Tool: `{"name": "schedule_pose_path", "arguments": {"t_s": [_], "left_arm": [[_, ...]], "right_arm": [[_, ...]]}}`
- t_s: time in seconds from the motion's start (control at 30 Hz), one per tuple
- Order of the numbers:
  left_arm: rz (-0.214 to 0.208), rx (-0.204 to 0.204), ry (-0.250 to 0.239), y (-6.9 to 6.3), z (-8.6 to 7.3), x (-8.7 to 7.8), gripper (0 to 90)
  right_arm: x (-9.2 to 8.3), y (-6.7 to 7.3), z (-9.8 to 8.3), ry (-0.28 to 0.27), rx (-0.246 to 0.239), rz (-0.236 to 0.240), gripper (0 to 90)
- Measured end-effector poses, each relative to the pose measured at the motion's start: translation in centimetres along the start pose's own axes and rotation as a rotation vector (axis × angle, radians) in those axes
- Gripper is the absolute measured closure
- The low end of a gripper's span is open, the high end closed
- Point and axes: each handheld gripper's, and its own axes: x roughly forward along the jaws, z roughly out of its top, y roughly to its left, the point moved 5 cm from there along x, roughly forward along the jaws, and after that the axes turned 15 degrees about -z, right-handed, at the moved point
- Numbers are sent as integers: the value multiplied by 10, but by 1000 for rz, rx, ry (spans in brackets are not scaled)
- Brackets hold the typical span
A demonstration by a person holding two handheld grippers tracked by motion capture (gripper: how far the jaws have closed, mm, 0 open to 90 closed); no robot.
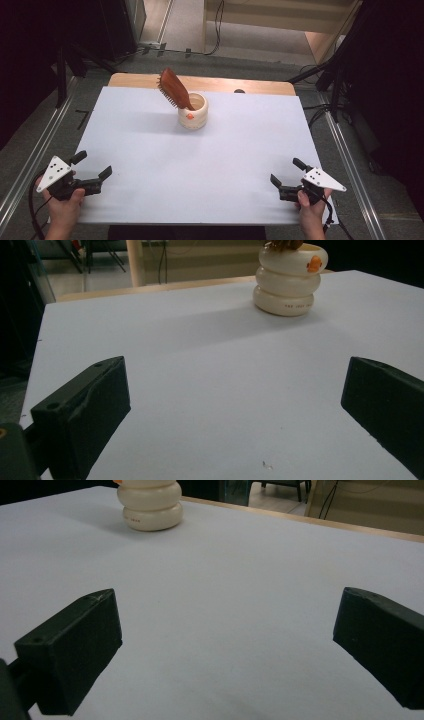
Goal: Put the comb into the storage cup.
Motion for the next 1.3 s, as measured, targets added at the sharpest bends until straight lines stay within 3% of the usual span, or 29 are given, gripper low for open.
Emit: {"name": "schedule_pose_path", "arguments": {"t_s": [0.3,1.3], "left_arm": [[-13,-29,-13,2,-5,-1,0],[-24,-25,-13,2,-7,0,0]], "right_arm": [[1,1,0,4,-4,1,0],[1,1,-1,4,-9,-4,0]]}}
